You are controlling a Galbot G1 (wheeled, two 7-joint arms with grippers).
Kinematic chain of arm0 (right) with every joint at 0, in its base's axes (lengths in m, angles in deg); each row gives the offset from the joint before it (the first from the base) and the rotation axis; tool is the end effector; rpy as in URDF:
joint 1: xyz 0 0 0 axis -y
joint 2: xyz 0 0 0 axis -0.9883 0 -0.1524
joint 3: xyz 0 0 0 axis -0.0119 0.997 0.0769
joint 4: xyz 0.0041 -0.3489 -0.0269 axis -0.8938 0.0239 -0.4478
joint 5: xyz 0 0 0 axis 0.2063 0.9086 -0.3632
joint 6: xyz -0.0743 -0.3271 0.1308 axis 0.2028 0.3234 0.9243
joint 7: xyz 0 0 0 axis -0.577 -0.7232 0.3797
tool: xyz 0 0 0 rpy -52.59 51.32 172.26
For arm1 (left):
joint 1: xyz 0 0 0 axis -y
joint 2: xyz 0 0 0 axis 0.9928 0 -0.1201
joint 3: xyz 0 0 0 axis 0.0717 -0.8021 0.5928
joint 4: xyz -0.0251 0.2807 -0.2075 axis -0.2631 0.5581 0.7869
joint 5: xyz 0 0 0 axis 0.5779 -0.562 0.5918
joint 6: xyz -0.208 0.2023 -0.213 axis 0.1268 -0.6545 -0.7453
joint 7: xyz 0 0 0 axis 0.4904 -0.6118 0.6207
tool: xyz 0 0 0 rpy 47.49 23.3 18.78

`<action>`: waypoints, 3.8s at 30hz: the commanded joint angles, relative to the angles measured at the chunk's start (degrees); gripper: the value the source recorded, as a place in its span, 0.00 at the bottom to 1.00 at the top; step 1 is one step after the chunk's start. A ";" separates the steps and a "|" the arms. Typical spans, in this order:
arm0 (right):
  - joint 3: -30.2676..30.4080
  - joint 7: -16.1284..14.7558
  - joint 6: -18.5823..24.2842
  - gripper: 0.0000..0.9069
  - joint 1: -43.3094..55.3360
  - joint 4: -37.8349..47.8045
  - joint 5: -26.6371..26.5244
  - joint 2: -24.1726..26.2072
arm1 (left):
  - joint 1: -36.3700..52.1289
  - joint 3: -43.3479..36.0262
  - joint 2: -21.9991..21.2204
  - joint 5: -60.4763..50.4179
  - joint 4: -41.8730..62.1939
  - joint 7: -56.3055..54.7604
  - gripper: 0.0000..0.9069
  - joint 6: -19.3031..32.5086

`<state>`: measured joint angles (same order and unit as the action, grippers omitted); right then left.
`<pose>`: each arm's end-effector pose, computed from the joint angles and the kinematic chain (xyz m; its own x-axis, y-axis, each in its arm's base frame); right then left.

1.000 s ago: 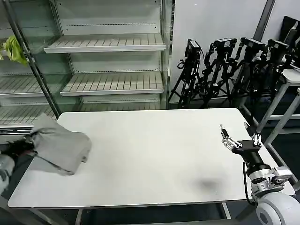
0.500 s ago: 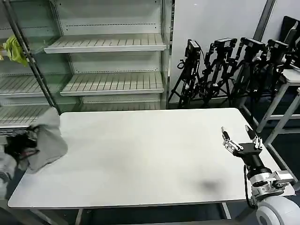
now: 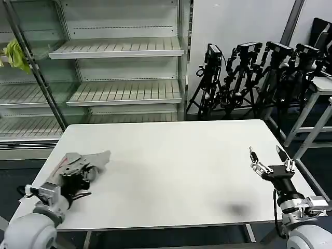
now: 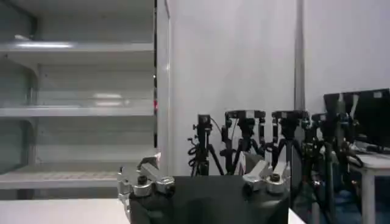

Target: Fold and organize the clothes.

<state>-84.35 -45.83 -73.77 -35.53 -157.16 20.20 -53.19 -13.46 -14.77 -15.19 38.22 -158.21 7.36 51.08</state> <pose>0.2128 -0.1186 -0.1916 -0.9970 -0.0312 -0.0704 -0.0306 0.9995 -0.0095 0.2409 0.1108 -0.1865 -0.9344 0.1034 0.3409 0.1813 0.9618 0.2053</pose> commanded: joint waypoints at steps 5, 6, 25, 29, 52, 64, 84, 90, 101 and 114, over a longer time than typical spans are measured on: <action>0.01 0.13 0.00 1.00 -1.99 0.03 1.95 -0.56 | 5.64 -11.29 -4.70 1.90 0.47 -0.78 0.06 -0.10; 0.32 0.16 -0.02 1.00 -2.01 0.14 2.19 -0.51 | 5.99 -11.72 -4.86 2.28 0.65 -0.90 0.06 -0.10; 3.79 0.52 -0.24 1.00 -1.40 2.40 5.37 0.05 | 10.84 -14.42 -7.28 10.76 -3.70 -0.36 1.00 2.60; 4.82 0.66 -0.37 1.00 -0.93 2.51 5.18 0.31 | 11.21 -13.54 -7.38 11.25 -4.92 -0.41 1.00 2.76; 57.55 3.82 -2.81 1.00 37.97 13.28 -11.29 2.76 | -5.09 11.69 -9.47 -1.22 -2.79 -0.44 1.00 5.78; 67.36 5.91 -4.05 1.00 38.40 9.75 -14.30 0.68 | -9.58 15.75 -13.37 -3.96 -4.15 0.02 1.00 7.16; 64.33 7.19 -4.38 1.00 32.70 13.17 -16.39 -6.41 | -10.92 15.76 -16.09 -5.86 -4.94 0.34 1.00 8.74; 64.27 7.87 -4.29 1.00 32.82 15.46 -16.41 -7.77 | -11.62 16.21 -16.31 -5.98 -5.19 0.35 1.00 9.62; 62.03 10.15 -4.46 1.00 30.18 15.60 -19.70 -7.84 | -12.10 16.13 -16.46 -6.12 -5.27 0.34 1.00 10.13; 62.25 11.35 -4.52 1.00 33.48 20.52 -22.30 -11.81 | -12.76 16.59 -16.28 -6.12 -5.49 0.29 1.00 10.19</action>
<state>-21.92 -35.13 -78.19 -3.73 -139.52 -0.20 -62.70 -25.92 1.58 -31.40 32.13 -163.60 7.69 61.14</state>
